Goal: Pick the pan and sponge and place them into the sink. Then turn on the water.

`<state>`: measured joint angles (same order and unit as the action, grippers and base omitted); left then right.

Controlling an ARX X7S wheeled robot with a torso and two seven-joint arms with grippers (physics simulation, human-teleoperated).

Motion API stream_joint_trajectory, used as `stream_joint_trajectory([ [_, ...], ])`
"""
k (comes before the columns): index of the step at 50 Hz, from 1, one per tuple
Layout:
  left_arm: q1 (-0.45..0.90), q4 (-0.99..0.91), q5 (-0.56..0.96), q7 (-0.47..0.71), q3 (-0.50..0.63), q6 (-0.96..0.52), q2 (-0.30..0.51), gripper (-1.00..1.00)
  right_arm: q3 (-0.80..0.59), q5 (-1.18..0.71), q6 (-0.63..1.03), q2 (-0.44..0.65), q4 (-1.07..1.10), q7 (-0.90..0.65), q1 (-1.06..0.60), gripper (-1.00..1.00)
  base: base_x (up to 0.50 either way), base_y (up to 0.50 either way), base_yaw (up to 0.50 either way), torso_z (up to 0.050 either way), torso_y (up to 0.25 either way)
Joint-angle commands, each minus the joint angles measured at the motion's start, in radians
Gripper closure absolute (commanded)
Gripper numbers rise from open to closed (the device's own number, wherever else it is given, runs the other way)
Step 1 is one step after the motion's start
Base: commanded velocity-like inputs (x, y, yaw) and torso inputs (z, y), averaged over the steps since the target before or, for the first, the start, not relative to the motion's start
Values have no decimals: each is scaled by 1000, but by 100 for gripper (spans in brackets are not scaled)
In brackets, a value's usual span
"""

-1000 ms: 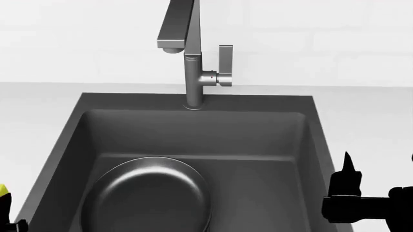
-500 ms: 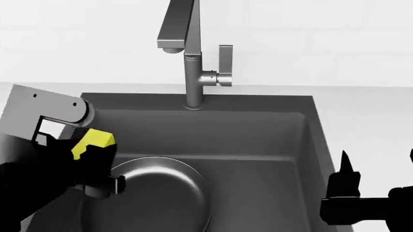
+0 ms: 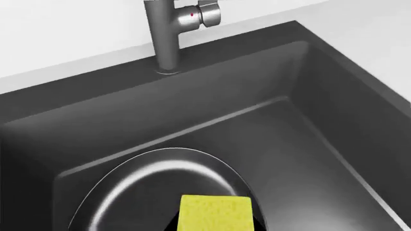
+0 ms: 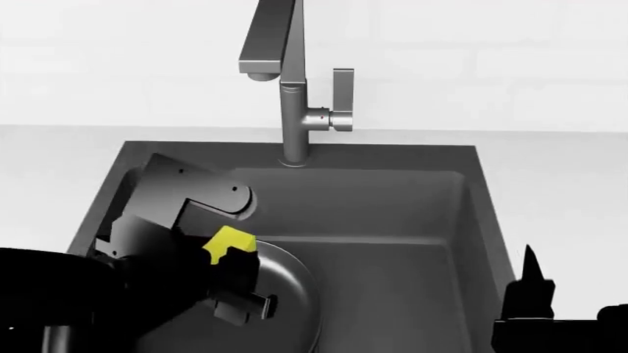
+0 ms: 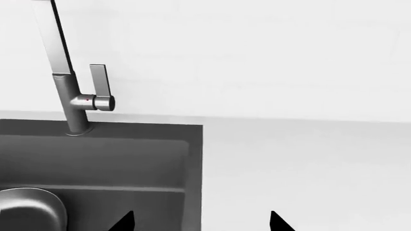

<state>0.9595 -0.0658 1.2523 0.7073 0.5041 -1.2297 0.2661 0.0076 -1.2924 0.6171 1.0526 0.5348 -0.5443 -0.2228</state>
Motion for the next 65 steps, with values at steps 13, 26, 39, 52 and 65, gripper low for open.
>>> stream_joint_trajectory([
  [13, -38, 71, -68, -51, 59, 56, -18, 100, 14, 19, -11, -12, -2, 13, 37, -100, 0, 0, 0, 0, 0],
  [26, -22, 90, -75, -63, 70, 66, -19, -100, 9, 19, -7, -14, -5, 16, 33, -100, 0, 0, 0, 0, 0],
  [39, 82, 25, 20, 39, -102, 62, 77, -100, -185, 91, 124, -155, -113, 52, -357, -100, 0, 0, 0, 0, 0],
  [52, 40, -79, 91, 86, -159, 42, 161, -100, -269, 127, 192, -218, -190, 75, -589, -100, 0, 0, 0, 0, 0],
  [65, 13, -159, -3, 44, -206, 152, 249, -100, -418, 338, 108, -406, -430, 177, -741, -100, 0, 0, 0, 0, 0],
])
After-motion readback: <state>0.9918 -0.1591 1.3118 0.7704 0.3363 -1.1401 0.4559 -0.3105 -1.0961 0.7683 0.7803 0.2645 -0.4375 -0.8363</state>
